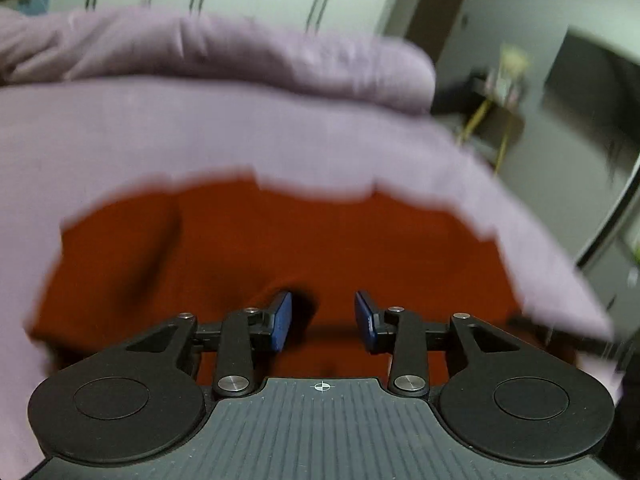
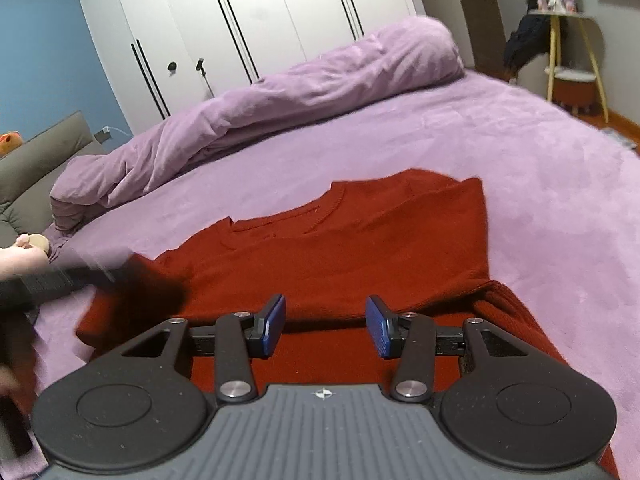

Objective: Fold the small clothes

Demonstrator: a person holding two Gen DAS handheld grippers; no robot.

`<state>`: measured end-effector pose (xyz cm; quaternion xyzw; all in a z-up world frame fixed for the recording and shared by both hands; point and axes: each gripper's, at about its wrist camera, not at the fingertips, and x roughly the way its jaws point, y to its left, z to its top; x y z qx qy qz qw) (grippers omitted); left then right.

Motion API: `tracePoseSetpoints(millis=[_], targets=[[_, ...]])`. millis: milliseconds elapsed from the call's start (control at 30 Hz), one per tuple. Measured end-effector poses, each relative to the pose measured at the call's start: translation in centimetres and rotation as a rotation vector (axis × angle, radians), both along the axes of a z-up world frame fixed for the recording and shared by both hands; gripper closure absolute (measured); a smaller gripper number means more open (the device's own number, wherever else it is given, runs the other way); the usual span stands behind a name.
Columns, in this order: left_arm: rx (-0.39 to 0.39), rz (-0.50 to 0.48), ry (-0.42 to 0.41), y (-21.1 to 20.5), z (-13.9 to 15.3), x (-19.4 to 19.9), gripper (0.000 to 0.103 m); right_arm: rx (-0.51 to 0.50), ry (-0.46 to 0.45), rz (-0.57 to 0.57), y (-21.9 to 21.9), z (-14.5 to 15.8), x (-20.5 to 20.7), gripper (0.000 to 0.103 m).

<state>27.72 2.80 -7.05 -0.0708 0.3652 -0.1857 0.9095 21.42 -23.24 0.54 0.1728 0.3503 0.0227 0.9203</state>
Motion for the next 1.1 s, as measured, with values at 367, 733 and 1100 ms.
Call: tracePoseSetpoints(millis=[367,733,1100], targets=[[-0.076,0.382,-0.005,10.8,-0.1,-6.3,0.037,-0.052,-0.039,0.231,6.7,-0.1,3.9,0.058],[-0.12,0.602,0.127,19.9,-2.0,-9.6,0.037,-0.917,-0.243,0.539,20.0,-4.4,0.1,0.058],[-0.087,0.563,0.097,18.5,-1.7,-10.3,0.037,-1.156,-0.407,0.851,25.0,-6.7,0.6,0.098]])
